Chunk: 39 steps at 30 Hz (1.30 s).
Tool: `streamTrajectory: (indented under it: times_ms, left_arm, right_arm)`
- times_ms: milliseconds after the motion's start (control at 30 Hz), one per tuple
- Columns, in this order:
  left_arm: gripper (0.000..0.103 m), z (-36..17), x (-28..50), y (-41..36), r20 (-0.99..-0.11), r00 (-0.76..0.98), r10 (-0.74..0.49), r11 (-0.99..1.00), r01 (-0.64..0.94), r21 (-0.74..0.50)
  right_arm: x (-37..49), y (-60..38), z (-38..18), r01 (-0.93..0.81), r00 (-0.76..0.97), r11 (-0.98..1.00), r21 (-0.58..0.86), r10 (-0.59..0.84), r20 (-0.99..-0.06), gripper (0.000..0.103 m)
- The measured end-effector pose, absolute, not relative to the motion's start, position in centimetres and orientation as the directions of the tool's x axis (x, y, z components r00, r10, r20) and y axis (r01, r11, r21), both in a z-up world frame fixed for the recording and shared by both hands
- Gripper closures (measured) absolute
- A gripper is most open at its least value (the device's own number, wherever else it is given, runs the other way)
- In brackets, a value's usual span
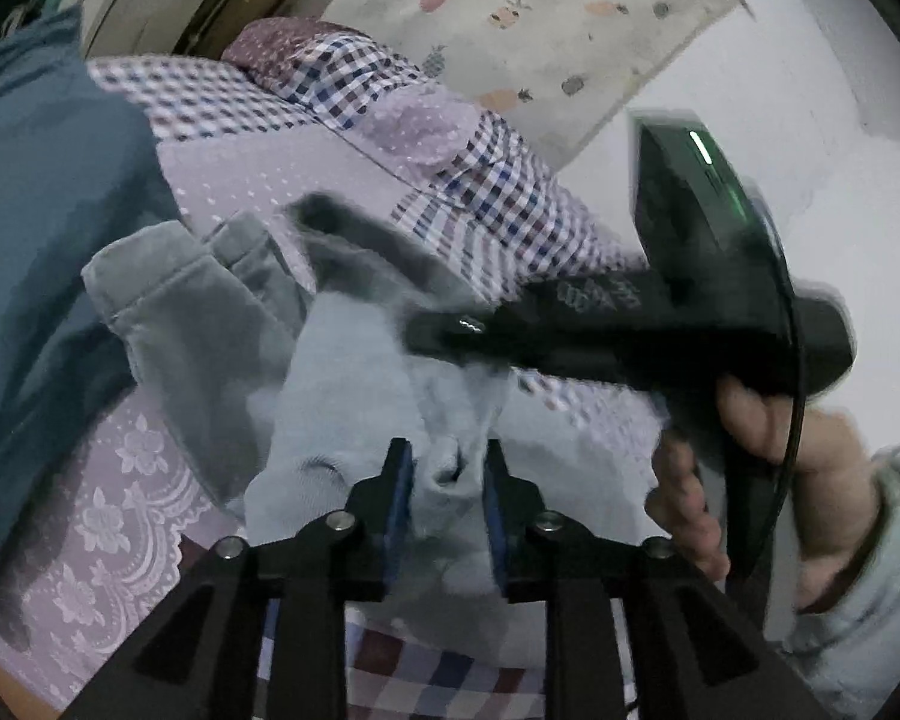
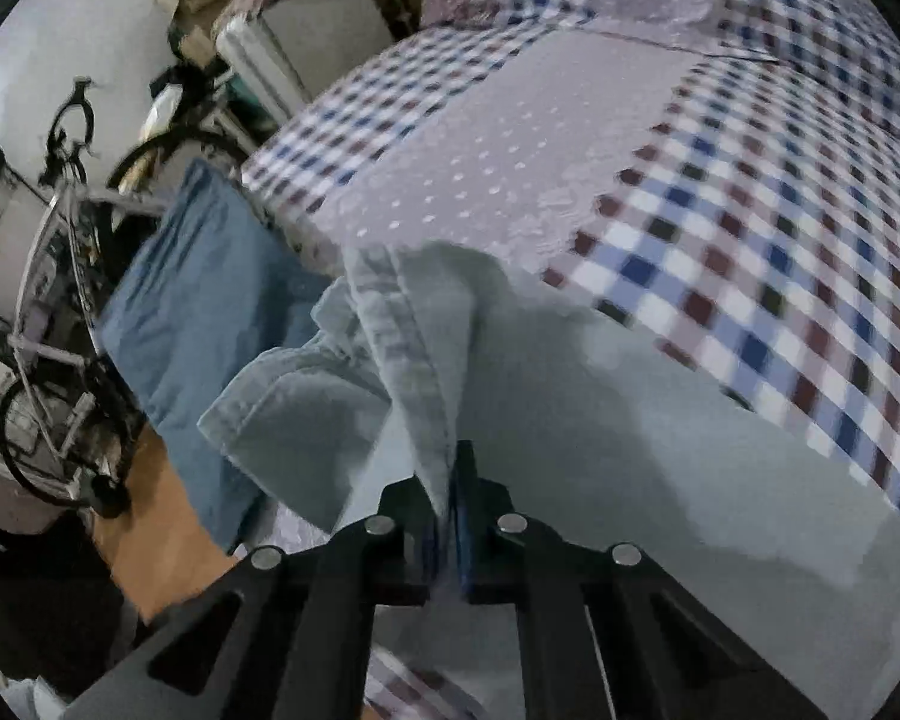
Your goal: Fold clothes
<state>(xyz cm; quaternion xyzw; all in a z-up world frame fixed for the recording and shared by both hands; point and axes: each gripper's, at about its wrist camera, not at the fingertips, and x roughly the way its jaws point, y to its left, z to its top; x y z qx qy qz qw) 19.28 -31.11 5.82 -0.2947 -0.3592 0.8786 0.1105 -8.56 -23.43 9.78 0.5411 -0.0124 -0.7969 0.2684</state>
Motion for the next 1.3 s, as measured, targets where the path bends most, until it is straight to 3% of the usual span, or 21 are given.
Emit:
streamTrajectory:
  times_ms: [33, 100, 133, 300, 667, 800, 833, 867, 933, 1033, 1300]
  left_arm:
    - [0.069, 6.0, 19.6, -31.7, -0.416, -0.810, 0.414, -0.695, 0.014, -0.719]
    - [0.039, 6.3, 20.4, -33.2, -0.372, -0.831, 0.413, -0.651, 0.016, -0.759]
    - [0.036, 6.4, 20.9, -34.1, -0.352, -0.846, 0.401, -0.630, 0.025, -0.776]
    - [0.029, 6.4, 21.5, -37.1, -0.310, -0.870, 0.382, -0.540, 0.062, -0.840]
    - [0.026, 6.4, 19.1, -36.9, -0.431, -0.807, 0.403, -0.604, 0.120, -0.788]
    - [0.026, 6.5, 17.4, -36.3, -0.474, -0.783, 0.402, -0.638, 0.132, -0.759]
    - [0.026, 6.3, 17.2, -36.1, -0.474, -0.783, 0.403, -0.636, 0.133, -0.760]
    - [0.026, 6.2, 17.0, -36.0, -0.473, -0.783, 0.405, -0.633, 0.133, -0.762]
    - [0.026, 5.8, 17.0, -35.3, -0.464, -0.782, 0.416, -0.631, 0.119, -0.767]
    - [0.024, 5.3, 17.1, -33.9, -0.464, -0.775, 0.429, -0.649, 0.094, -0.755]
    - [0.022, 4.9, 16.4, -29.0, -0.563, -0.699, 0.441, -0.776, 0.019, -0.631]
  right_arm:
    - [-8.0, -21.8, 10.5, 0.402, -0.293, -0.861, 0.313, -0.445, -0.847, 0.100]
    - [-6.5, -17.7, 12.4, 0.362, -0.354, -0.876, 0.318, -0.445, -0.822, 0.100]
    - [-5.7, -15.6, 13.3, 0.337, -0.385, -0.885, 0.323, -0.442, -0.810, 0.100]
    - [0.1, -3.2, 18.2, 0.202, -0.517, -0.924, 0.324, -0.382, -0.766, 0.100]
    - [13.3, 21.9, 18.0, -0.357, -0.566, -0.920, 0.162, 0.075, -0.821, 0.101]
    - [13.7, 23.1, 16.3, -0.322, -0.573, -0.917, 0.234, -0.008, -0.820, 0.093]
    - [13.1, 22.0, 15.5, -0.280, -0.575, -0.926, 0.252, -0.049, -0.817, 0.080]
    - [12.4, 20.9, 14.7, -0.234, -0.574, -0.933, 0.273, -0.094, -0.814, 0.059]
    - [10.5, 18.2, 12.6, -0.148, -0.557, -0.937, 0.315, -0.184, -0.810, 0.039]
    - [7.7, 13.8, 9.1, -0.038, -0.503, -0.934, 0.354, -0.289, -0.815, 0.037]
    - [4.9, 6.3, 5.7, 0.176, -0.470, -0.940, 0.292, -0.341, -0.814, 0.037]
